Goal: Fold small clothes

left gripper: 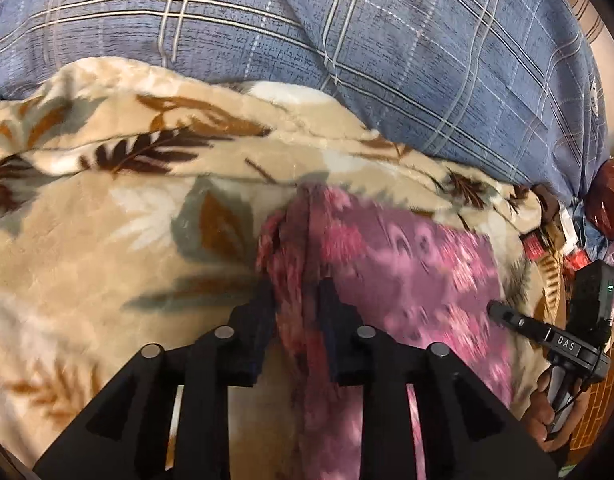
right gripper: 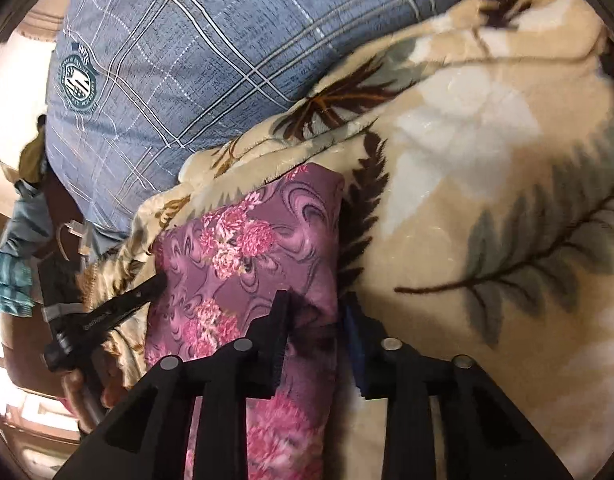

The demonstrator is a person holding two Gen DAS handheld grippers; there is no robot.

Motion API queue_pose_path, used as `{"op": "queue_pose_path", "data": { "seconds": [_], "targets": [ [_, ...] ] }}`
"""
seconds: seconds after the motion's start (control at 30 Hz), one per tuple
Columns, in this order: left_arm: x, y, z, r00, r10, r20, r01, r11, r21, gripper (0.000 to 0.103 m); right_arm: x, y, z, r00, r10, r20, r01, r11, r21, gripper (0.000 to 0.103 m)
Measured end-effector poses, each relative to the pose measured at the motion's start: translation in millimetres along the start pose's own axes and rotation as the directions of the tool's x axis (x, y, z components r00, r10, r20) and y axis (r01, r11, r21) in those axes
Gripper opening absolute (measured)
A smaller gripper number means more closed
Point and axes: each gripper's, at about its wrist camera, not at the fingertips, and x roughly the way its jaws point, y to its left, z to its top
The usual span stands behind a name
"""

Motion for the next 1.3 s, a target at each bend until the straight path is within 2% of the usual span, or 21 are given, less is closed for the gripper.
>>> {"op": "queue_pose_path", "data": {
  "seconds": [0.03, 0.07, 0.1, 0.13, 0.23, 0.3, 0.37, 0.43, 0.47, 0.5, 0.57, 0.6, 0.7, 0.8, 0.87, 0.9, 1.0, 1.13, 1.2, 1.27, 1.3],
  "targets": [
    [-12, -6, -5, 1.0, 0.015, 0.015, -0.015, 1.0, 0.023, 0.029, -11, 9, -3, 0.999, -0.043, 0.018, 0.044, 0.999, -0.032, 0.035],
    [-30, -15, -16, 0.998, 0.04, 0.057, -0.044, 0.997, 0.069, 0.037, -20, 16, -9, 0.997, -0.069, 0.042, 0.071, 0.996, -0.053, 0.048],
    [-42, -21, -26, 0.994, 0.056, 0.089, -0.065, 0.993, 0.1, 0.055, -31, 21, -16, 0.995, -0.082, 0.065, 0.086, 0.994, -0.068, 0.06],
    [-49, -24, -35, 0.992, 0.065, 0.109, -0.077, 0.991, 0.113, 0.062, -41, 25, -26, 0.993, -0.076, 0.085, 0.082, 0.994, -0.075, 0.063],
    [-62, -23, -90, 0.994, 0.053, 0.099, -0.065, 0.99, 0.123, 0.062, -57, 27, -68, 0.995, -0.032, 0.091, 0.038, 0.997, -0.07, 0.064],
    [-63, -17, -121, 0.992, 0.039, 0.119, -0.053, 0.992, 0.118, 0.062, -62, 28, -98, 0.994, -0.035, 0.1, 0.044, 0.995, -0.09, 0.064],
    [-59, -3, -150, 0.993, 0.042, 0.111, -0.049, 0.997, 0.066, 0.062, -67, 30, -124, 0.991, -0.058, 0.12, 0.072, 0.991, -0.116, 0.064],
    [-50, 15, -168, 0.997, -0.003, 0.079, 0.005, 1.0, -0.023, 0.062, -71, 28, -143, 0.991, -0.041, 0.13, 0.056, 0.992, -0.114, 0.064],
    [-54, 17, -170, 0.993, -0.016, 0.119, 0.019, 0.999, -0.029, 0.062, -70, 24, -149, 0.993, -0.024, 0.119, 0.036, 0.995, -0.097, 0.064],
    [-54, 13, -169, 0.992, -0.023, 0.121, 0.026, 0.999, -0.027, 0.059, -67, 17, -151, 0.995, 0.004, 0.097, 0.003, 0.998, -0.068, 0.063],
    [-53, 12, -166, 0.992, -0.067, 0.107, 0.069, 0.997, -0.021, 0.029, -58, 11, -152, 0.997, 0.029, 0.069, -0.027, 0.999, -0.022, 0.055],
    [-51, 12, -166, 0.991, -0.098, 0.088, 0.101, 0.995, -0.025, 0.004, -55, 8, -151, 0.997, 0.043, 0.06, -0.042, 0.999, -0.01, 0.041],
    [-58, 13, -173, 0.991, -0.078, 0.112, 0.08, 0.997, -0.016, 0.005, -60, 8, -156, 0.994, 0.087, 0.06, -0.088, 0.996, 0.014, 0.027],
    [-50, 18, -176, 0.991, -0.065, 0.114, 0.067, 0.998, -0.011, 0.008, -55, 3, -167, 0.996, 0.024, 0.081, -0.024, 1.0, -0.004, 0.029],
    [-53, 18, -176, 0.991, -0.07, 0.118, 0.071, 0.997, -0.006, 0.008, -51, -1, -170, 0.996, 0.036, 0.086, -0.037, 0.999, 0.016, 0.029],
    [-55, 19, -180, 0.99, -0.069, 0.121, 0.07, 0.998, -0.007, 0.009, -54, 3, -171, 0.996, 0.027, 0.089, -0.028, 1.0, 0.005, 0.032],
    [-63, 19, -197, 0.987, -0.055, 0.149, 0.056, 0.998, -0.002, 0.019, -62, 8, -182, 0.994, 0.007, 0.112, -0.006, 1.0, -0.01, 0.041],
    [-72, 10, -224, 0.982, -0.008, 0.189, 0.001, 0.999, 0.039, 0.056, -67, 5, -207, 0.992, -0.005, 0.13, 0.0, 0.999, 0.038, 0.048],
    [-72, -1, -235, 0.977, 0.065, 0.205, -0.085, 0.992, 0.089, 0.058, -70, 4, -220, 0.992, -0.01, 0.126, 0.002, 0.998, 0.057, 0.055],
    [-68, -17, -250, 0.959, 0.18, 0.218, -0.217, 0.964, 0.155, 0.061, -70, 2, -231, 0.993, -0.022, 0.114, 0.013, 0.997, 0.08, 0.056],
    [-68, -19, -254, 0.954, 0.203, 0.219, -0.24, 0.958, 0.16, 0.063, -71, 2, -239, 0.994, -0.018, 0.106, 0.008, 0.996, 0.09, 0.057]
  ]
}}
